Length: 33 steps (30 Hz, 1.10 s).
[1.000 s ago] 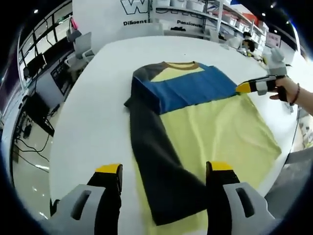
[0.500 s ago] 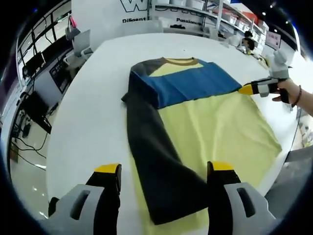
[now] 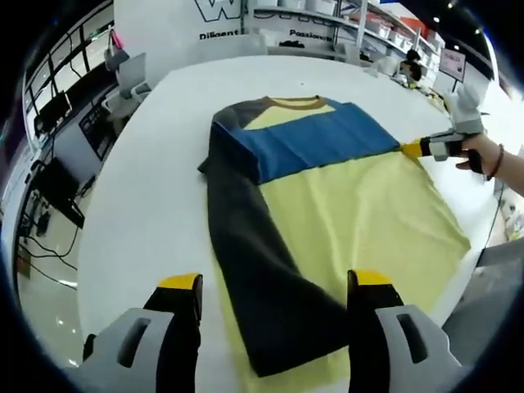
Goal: Fold the garment on the visible template until the final outline fits inside the template.
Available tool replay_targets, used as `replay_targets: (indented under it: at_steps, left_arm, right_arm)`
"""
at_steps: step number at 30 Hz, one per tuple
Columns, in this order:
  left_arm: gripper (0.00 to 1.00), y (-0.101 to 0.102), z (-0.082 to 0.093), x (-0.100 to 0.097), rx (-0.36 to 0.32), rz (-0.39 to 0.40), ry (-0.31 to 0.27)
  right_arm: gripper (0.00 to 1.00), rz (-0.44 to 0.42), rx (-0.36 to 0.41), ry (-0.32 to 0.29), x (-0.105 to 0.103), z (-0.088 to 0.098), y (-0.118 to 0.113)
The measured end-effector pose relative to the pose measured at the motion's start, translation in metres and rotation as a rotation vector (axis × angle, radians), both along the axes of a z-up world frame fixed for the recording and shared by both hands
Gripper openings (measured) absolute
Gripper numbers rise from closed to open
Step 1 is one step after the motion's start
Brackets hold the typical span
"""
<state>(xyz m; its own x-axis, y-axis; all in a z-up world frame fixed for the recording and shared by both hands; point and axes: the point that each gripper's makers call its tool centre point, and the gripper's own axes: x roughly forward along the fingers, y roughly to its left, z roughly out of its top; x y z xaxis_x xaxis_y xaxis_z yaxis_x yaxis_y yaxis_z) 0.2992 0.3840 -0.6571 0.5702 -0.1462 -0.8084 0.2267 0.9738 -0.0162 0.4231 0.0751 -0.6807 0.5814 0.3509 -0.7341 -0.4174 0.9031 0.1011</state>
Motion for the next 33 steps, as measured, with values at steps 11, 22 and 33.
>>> replay_targets:
  at_steps: [11, 22, 33]
  left_arm:
    - [0.79, -0.006, 0.003, -0.002, -0.036, -0.003, -0.001]
    - [0.8, -0.013, 0.004, -0.002, -0.041, -0.036, -0.001]
    - [0.81, -0.025, 0.008, 0.0, -0.079, -0.052, -0.013]
  right_arm:
    - [0.0, 0.087, -0.066, -0.004, 0.001, 0.001, -0.003]
    - [0.0, 0.109, -0.126, -0.013, 0.003, 0.003, -0.024]
    - [0.0, 0.08, -0.143, -0.007, 0.005, 0.002, -0.046]
